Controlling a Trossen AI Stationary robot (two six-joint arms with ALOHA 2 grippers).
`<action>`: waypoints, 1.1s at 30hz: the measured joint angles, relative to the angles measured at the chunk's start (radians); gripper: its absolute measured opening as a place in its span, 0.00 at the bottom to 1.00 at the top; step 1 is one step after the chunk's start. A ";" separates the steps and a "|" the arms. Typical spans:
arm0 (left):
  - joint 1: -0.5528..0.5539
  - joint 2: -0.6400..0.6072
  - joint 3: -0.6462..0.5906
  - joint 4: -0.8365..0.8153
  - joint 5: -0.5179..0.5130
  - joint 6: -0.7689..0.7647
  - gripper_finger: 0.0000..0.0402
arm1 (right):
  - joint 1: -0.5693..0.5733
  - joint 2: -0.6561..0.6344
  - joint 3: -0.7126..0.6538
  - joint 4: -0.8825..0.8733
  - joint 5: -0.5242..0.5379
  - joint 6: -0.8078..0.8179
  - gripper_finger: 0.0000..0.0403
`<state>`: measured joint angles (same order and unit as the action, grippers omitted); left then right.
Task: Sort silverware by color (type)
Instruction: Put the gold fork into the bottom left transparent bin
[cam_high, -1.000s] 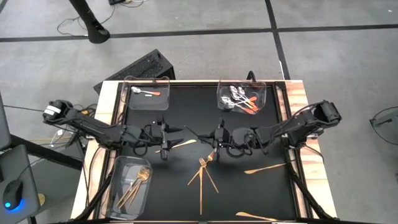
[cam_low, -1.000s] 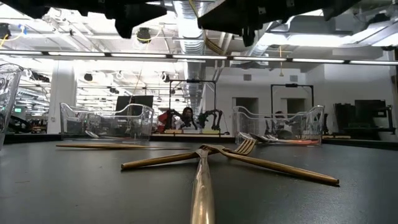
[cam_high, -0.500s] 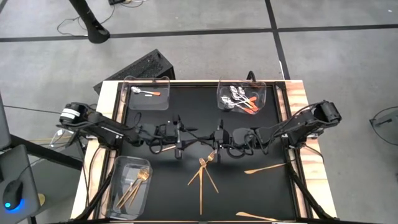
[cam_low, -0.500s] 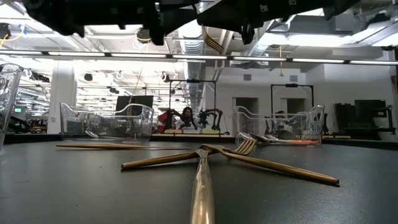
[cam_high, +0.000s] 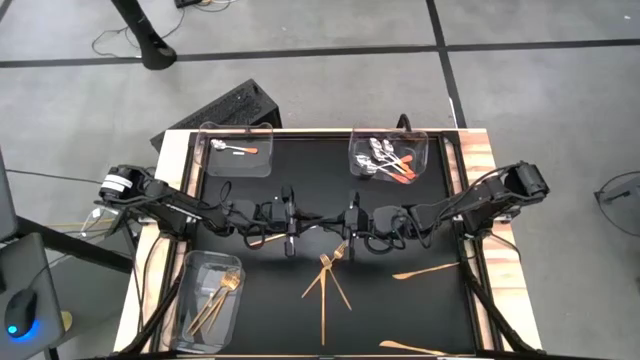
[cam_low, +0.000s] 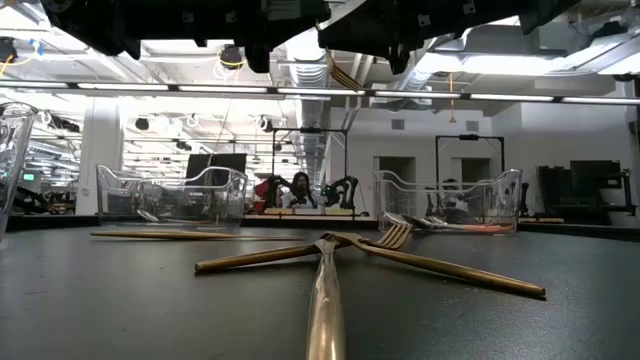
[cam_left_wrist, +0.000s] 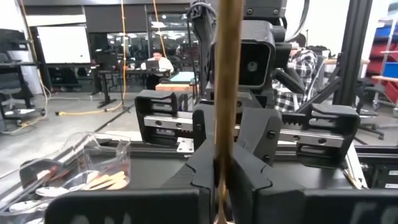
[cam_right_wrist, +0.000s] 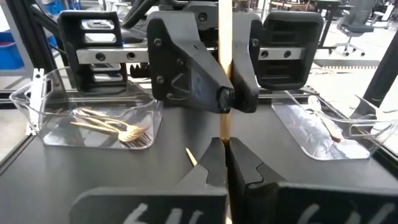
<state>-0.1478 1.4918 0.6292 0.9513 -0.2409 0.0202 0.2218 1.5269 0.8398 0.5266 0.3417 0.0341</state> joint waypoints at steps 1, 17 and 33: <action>0.000 0.000 0.000 0.000 0.000 -0.001 0.03 | 0.000 0.000 0.000 0.000 0.000 -0.007 0.02; -0.052 -0.323 0.017 -0.858 -0.068 -0.341 0.01 | 0.014 -0.002 0.000 0.020 0.002 -0.041 0.25; -0.455 -0.532 0.347 -1.959 0.151 -1.348 0.03 | -0.027 -0.001 0.000 -0.138 0.079 0.131 0.32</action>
<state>-0.6027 0.9599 0.9766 -1.0072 -0.0902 -1.3279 0.1952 1.5261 0.8402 0.3886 0.4210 0.1656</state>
